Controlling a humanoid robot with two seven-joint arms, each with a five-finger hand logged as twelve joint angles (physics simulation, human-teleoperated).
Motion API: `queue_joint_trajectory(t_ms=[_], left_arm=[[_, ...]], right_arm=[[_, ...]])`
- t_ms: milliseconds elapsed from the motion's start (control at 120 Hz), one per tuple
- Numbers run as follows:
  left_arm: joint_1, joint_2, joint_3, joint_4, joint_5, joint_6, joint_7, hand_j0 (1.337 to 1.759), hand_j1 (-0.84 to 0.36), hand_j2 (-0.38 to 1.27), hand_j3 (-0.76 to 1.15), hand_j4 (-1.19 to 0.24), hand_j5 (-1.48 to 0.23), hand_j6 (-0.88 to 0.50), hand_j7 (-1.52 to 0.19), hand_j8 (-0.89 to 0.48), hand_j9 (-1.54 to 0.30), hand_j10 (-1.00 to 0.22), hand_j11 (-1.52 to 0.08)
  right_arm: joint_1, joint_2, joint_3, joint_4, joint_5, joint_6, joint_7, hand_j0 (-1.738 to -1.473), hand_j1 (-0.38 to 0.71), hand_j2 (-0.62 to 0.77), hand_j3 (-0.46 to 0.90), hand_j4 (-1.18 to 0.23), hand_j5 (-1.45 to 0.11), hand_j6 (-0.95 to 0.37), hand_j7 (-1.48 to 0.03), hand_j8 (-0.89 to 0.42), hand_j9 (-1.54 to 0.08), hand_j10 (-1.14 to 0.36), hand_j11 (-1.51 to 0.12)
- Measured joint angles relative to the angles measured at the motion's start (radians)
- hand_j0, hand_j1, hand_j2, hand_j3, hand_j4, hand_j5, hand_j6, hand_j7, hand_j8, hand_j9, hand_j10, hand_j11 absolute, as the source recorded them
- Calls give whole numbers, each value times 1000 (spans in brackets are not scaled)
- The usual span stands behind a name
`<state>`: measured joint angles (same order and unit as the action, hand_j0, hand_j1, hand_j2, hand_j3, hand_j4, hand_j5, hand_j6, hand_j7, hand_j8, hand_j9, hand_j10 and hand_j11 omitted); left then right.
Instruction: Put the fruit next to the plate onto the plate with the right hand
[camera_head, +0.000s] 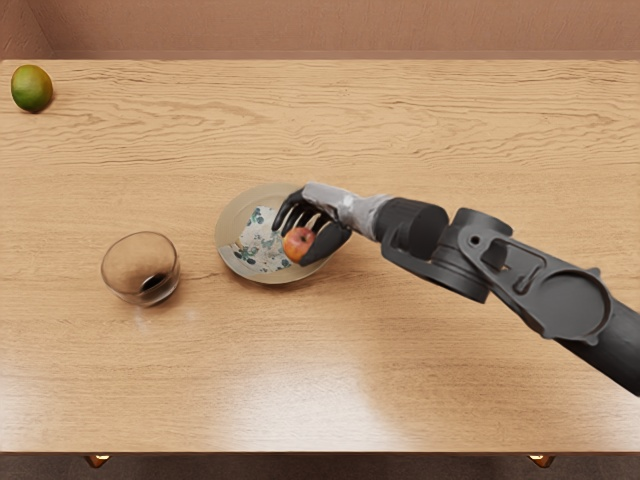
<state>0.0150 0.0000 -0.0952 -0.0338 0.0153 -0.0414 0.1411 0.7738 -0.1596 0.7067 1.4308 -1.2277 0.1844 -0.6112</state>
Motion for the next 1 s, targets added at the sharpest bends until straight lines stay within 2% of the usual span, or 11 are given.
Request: queue_joint_trajectory(t_ms=[100,208,317,450,583,800,1000], left_arm=[[-1,0,0,0,0,0,0,1658,335,3,0,-12,-15,-13,-15,-13,-15,-12,-15],[0,0,0,0,0,0,0,1658,335,3,0,-13,-15,-13,-15,-13,-15,-12,-15],[0,0,0,0,0,0,0,1658,335,3,0,-13,-15,-13,-15,-13,-15,-12,-15],[0,0,0,0,0,0,0,1658,335,3,0,-13,-15,-13,-15,-13,-15,-12,-15],[-1,0,0,-9,0,-3,0,1658,335,3,0,-12,-15,-13,-15,-13,-15,-12,-15],[-1,0,0,-18,2,-3,3,1658,335,3,0,-13,-15,-13,-15,-13,-15,-12,-15],[-1,0,3,-16,6,1,8,1658,335,3,0,-12,-15,-13,-15,-13,-15,-12,-15]], right_arm=[[0,1,-9,-1,2,-4,0,-1657,241,34,0,-532,-723,-507,-707,-400,-719,-498,-714],[2,-1,-5,3,31,-4,0,-1658,50,12,0,-356,-482,-342,-472,-279,-479,-337,-476],[24,-42,44,6,193,80,0,-1658,-115,7,0,-210,-283,-202,-278,-164,-282,-198,-280],[34,-152,99,7,440,224,0,-1658,-227,4,0,-109,-147,-105,-145,-86,-147,-103,-146],[-2,-240,192,3,536,291,0,-1658,-286,2,0,-57,-77,-55,-75,-45,-76,-54,-76],[-178,-343,457,-30,577,403,0,-1658,-327,1,0,-20,-27,-19,-26,-16,-26,-19,-26],[-249,-404,528,-47,584,423,0,-1658,-341,1,0,-7,-10,-7,-10,-6,-10,-7,-10]])
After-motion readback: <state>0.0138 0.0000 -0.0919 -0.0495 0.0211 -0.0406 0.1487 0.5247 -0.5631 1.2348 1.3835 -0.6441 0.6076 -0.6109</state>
